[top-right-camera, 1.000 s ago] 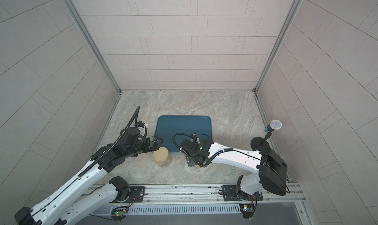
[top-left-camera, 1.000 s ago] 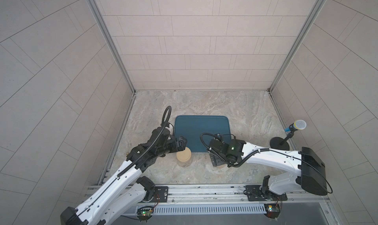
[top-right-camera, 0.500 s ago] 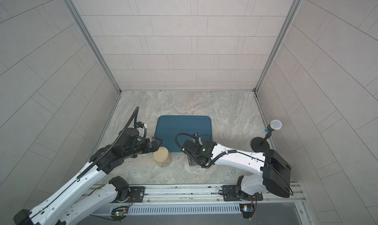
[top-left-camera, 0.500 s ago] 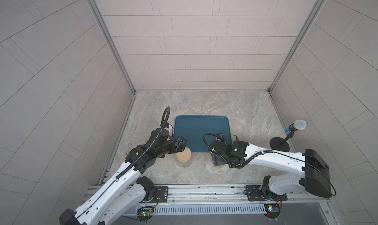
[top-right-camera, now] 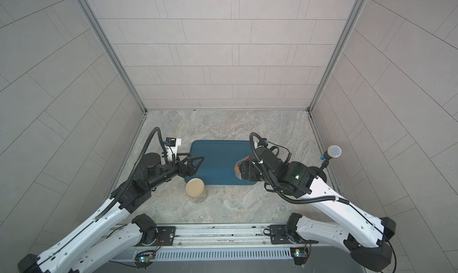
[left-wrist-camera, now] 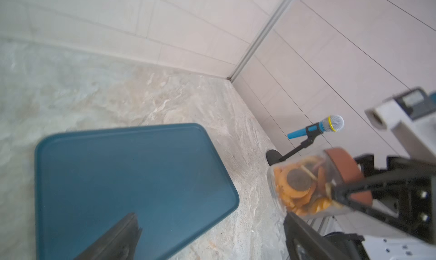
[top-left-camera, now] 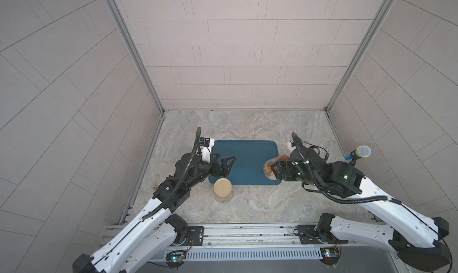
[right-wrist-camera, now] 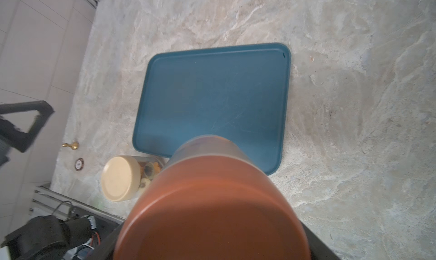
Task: Pour the cookies out of the jar
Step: Pick up the jar from the center of the board.
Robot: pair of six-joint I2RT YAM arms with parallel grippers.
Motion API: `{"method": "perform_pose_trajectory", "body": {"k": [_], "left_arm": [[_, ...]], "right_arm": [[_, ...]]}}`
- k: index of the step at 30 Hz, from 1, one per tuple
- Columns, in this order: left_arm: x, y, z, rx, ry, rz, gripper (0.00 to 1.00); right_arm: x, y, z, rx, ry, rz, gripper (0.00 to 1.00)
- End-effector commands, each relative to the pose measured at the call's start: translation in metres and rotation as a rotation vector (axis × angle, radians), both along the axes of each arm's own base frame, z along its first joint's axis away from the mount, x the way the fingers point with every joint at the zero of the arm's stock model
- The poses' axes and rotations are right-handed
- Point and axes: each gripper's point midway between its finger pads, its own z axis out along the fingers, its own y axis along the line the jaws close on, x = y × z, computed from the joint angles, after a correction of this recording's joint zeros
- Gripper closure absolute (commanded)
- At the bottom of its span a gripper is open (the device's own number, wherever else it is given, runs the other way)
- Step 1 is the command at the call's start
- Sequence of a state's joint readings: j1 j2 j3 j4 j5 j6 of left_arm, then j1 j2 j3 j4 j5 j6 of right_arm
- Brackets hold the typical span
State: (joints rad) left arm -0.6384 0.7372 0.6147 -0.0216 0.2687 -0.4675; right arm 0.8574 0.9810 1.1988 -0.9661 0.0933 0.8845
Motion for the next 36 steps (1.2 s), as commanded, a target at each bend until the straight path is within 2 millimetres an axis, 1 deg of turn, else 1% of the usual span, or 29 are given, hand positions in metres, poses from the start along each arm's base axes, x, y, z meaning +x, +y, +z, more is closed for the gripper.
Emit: {"method": "perform_pose_trajectory", "body": {"k": [1, 4, 5, 7, 9, 11, 13, 15, 18, 21, 28, 30, 36], "left_arm": [[-0.020, -0.031, 0.035, -0.030, -0.274, -0.158, 0.00], [-0.035, -0.050, 0.031, -0.015, -0.342, -0.245, 0.00], [-0.035, -0.056, 0.024, -0.016, -0.335, -0.263, 0.00], [-0.044, -0.067, 0.028, -0.075, -0.357, -0.331, 0.00], [-0.056, -0.076, 0.028, -0.106, -0.377, -0.408, 0.00], [-0.061, -0.082, 0.021, -0.107, -0.371, -0.448, 0.00], [-0.061, -0.085, 0.015, -0.104, -0.350, -0.463, 0.00], [-0.063, -0.088, 0.014, -0.114, -0.336, -0.484, 0.00], [-0.061, -0.088, 0.015, -0.141, -0.327, -0.471, 0.00], [-0.064, -0.089, 0.011, -0.141, -0.312, -0.483, 0.00], [-0.072, -0.094, -0.003, -0.108, -0.277, -0.535, 0.00], [-0.072, -0.094, -0.004, -0.099, -0.275, -0.532, 0.00], [-0.066, -0.091, 0.000, -0.094, -0.293, -0.489, 0.00]], "right_arm": [[-0.007, 0.011, 0.011, 0.051, 0.024, 0.067, 1.00], [-0.011, 0.025, 0.022, 0.119, 0.034, 0.119, 1.00], [-0.013, 0.030, 0.026, 0.147, 0.034, 0.141, 1.00], [-0.018, 0.041, 0.033, 0.200, 0.041, 0.186, 1.00], [-0.020, 0.045, 0.034, 0.217, 0.048, 0.208, 1.00], [-0.022, 0.047, 0.033, 0.220, 0.058, 0.223, 1.00], [-0.023, 0.053, 0.035, 0.244, 0.063, 0.241, 1.00], [-0.023, 0.059, 0.039, 0.277, 0.061, 0.256, 1.00], [-0.020, 0.066, 0.043, 0.288, 0.058, 0.267, 1.00], [-0.018, 0.072, 0.046, 0.299, 0.058, 0.282, 1.00], [-0.013, 0.079, 0.054, 0.366, 0.072, 0.303, 1.00], [-0.012, 0.079, 0.056, 0.384, 0.080, 0.309, 1.00], [-0.010, 0.088, 0.059, 0.472, 0.120, 0.337, 1.00]]}}
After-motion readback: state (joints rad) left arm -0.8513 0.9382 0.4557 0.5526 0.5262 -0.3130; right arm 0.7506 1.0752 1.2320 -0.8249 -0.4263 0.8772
